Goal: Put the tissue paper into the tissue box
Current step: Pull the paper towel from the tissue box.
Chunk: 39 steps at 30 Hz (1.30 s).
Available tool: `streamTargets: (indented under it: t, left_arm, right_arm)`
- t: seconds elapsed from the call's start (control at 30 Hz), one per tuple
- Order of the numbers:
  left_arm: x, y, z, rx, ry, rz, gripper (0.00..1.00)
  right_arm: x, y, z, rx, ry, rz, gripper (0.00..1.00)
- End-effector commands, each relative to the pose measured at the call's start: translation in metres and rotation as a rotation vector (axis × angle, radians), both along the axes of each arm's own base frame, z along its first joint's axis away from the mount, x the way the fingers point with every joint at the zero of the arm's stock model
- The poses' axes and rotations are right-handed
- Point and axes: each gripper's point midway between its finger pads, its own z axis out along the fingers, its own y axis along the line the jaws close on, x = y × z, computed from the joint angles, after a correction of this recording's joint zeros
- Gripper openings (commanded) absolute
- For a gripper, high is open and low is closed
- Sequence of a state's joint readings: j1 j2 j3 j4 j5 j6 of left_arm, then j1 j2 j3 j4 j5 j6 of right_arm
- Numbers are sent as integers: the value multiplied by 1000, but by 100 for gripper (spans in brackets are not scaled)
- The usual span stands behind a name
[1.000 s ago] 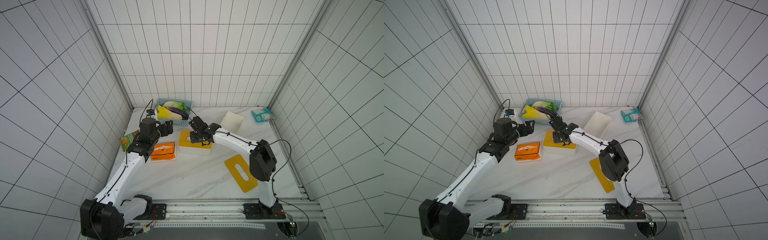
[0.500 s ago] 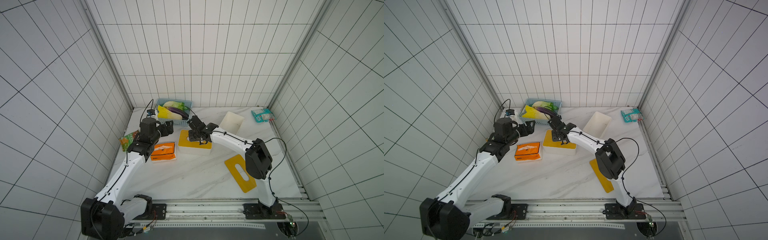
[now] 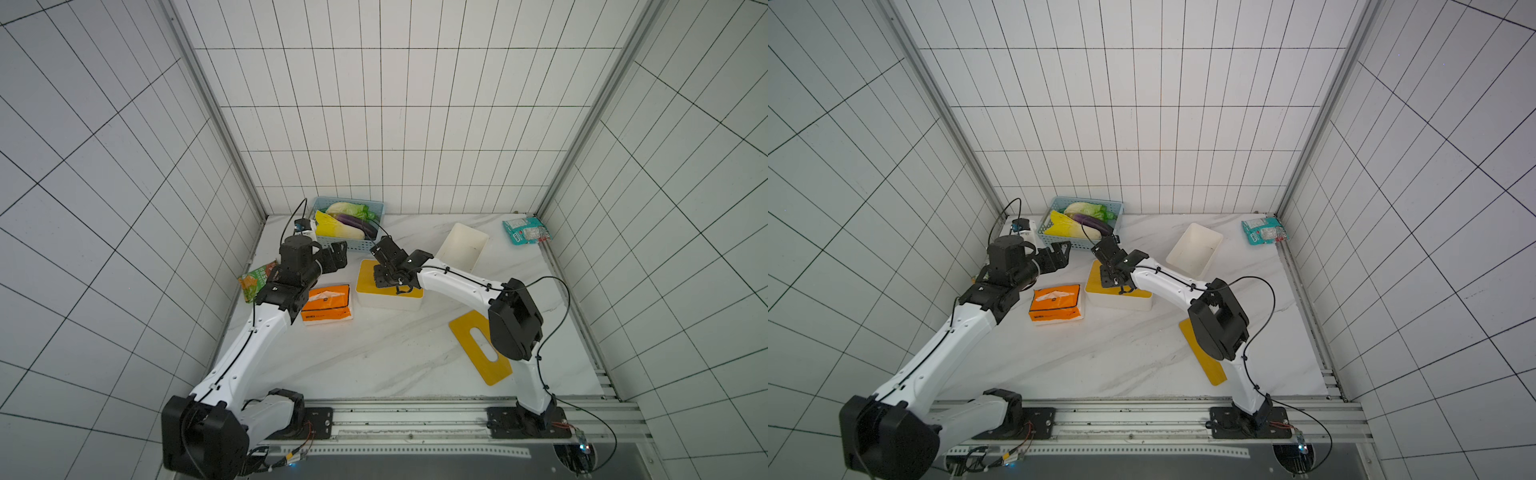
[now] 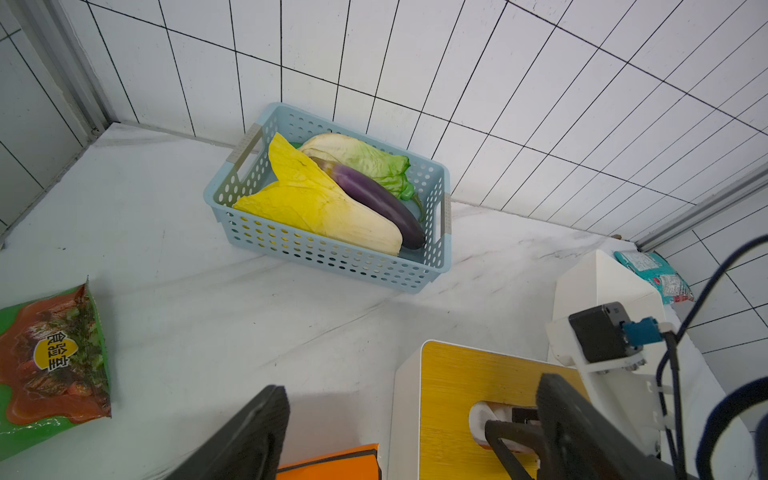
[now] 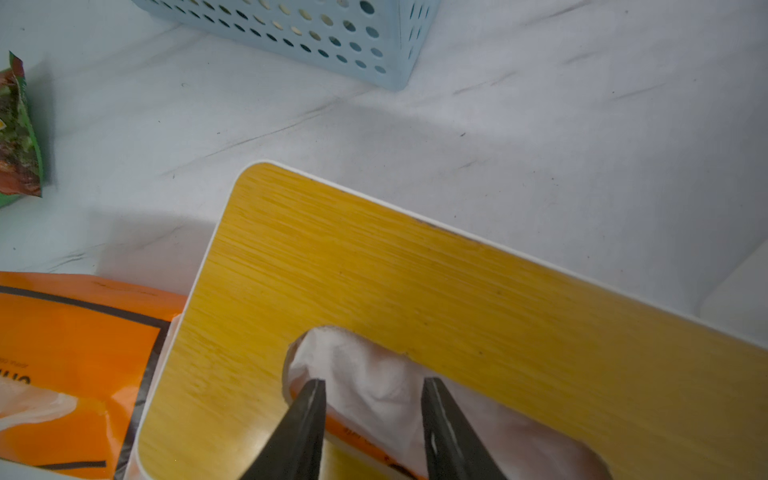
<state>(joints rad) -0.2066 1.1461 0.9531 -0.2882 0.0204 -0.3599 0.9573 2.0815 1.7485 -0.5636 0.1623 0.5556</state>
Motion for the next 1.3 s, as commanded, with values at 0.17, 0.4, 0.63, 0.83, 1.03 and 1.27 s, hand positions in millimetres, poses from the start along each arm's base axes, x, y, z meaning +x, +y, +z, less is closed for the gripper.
streamTargets:
  t: [0.17,0.4,0.63,0.83,1.03,1.27]
  left_arm:
    - [4,-1,5,-12,-16,-3,91]
    - [4,-1,4,-11,-13,-4,92]
    - [5,-1,3,-10,-9,-4,92]
    - [5,-1,4,-8,-8,-5,92]
    - [5,-1,3,-9,-7,-4,92]
    - [6,1,2,-6,-5,1,92]
  right_arm:
    - [-2,-2,-12,-32,-2,-13,42]
    - [4,-2,-18,-57,-17,-19,34]
    - [5,1,-11,-42,-24,-9,14]
    - [4,3,19,-1,-61,20,0]
    - [2,2,55,49,-108,46,0]
    - [-5,2,72,81,-122,82,3]
